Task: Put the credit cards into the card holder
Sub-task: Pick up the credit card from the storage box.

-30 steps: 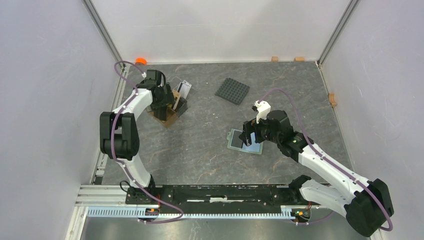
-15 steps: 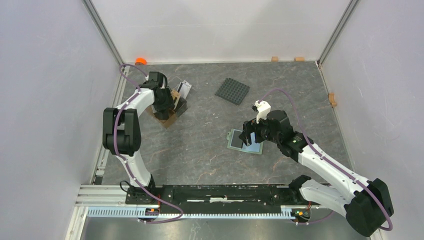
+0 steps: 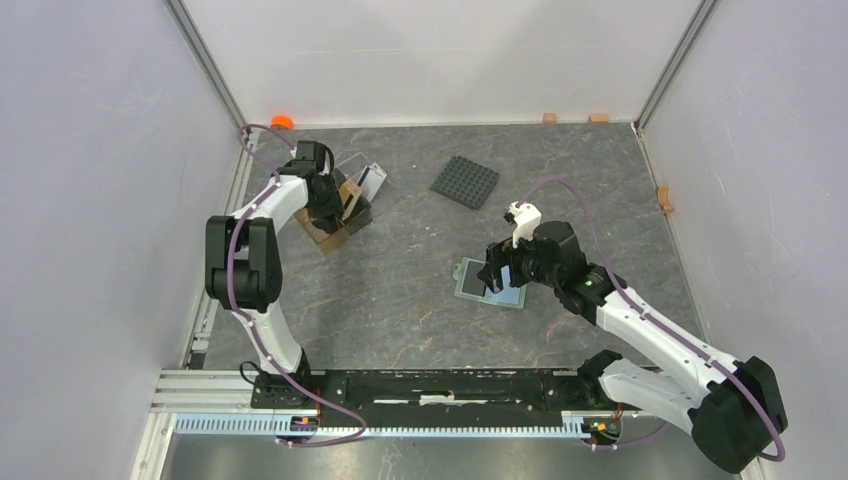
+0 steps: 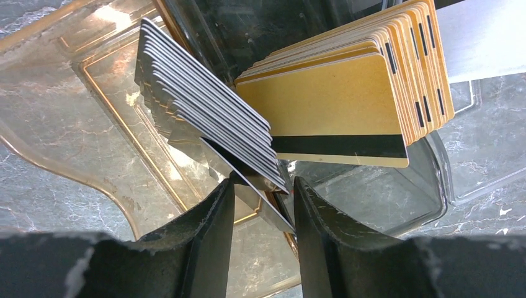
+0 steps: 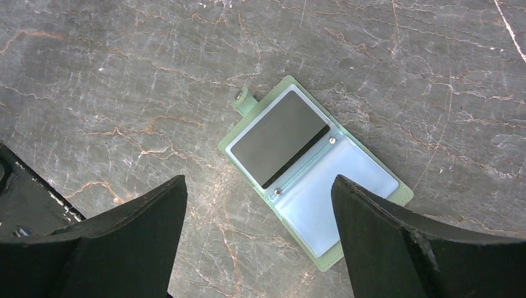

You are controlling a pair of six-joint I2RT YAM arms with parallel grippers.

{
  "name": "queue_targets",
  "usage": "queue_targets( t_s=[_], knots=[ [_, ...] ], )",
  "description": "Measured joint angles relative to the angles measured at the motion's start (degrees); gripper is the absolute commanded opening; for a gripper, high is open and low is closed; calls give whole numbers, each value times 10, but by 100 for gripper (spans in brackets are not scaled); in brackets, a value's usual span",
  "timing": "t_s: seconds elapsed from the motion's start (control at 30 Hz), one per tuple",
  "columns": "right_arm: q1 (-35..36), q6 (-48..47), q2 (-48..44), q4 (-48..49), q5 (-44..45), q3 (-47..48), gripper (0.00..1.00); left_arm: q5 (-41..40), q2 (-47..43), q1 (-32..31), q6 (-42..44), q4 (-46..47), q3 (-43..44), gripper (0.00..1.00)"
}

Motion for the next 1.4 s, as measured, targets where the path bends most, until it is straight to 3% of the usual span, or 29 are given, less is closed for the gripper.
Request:
queue_targets(
  t_s=[0.33, 0.53, 0.67, 1.0, 1.17, 1.33, 1.4],
  knots=[
    [0, 3, 0, 0, -10, 0, 89, -1, -13, 0, 11, -1, 0, 37],
    [0, 5, 0, 0, -14, 0, 89, -4, -27, 0, 17, -2, 0, 37],
    [0, 6, 0, 0, -21, 0, 89, -11, -30, 0, 20, -3, 0, 20],
    [0, 6, 0, 0, -25, 0, 89, -49, -57, 0, 33, -41, 0, 15],
    [0, 8, -1, 0, -27, 0, 88, -64, -78, 0, 40, -69, 6, 2],
    [0, 11, -3, 0, -27, 0, 89, -66, -92, 0, 44, -81, 10, 2],
    [0, 12, -7, 0, -27, 0, 89, -66, -94, 0, 44, -83, 10, 8]
  ],
)
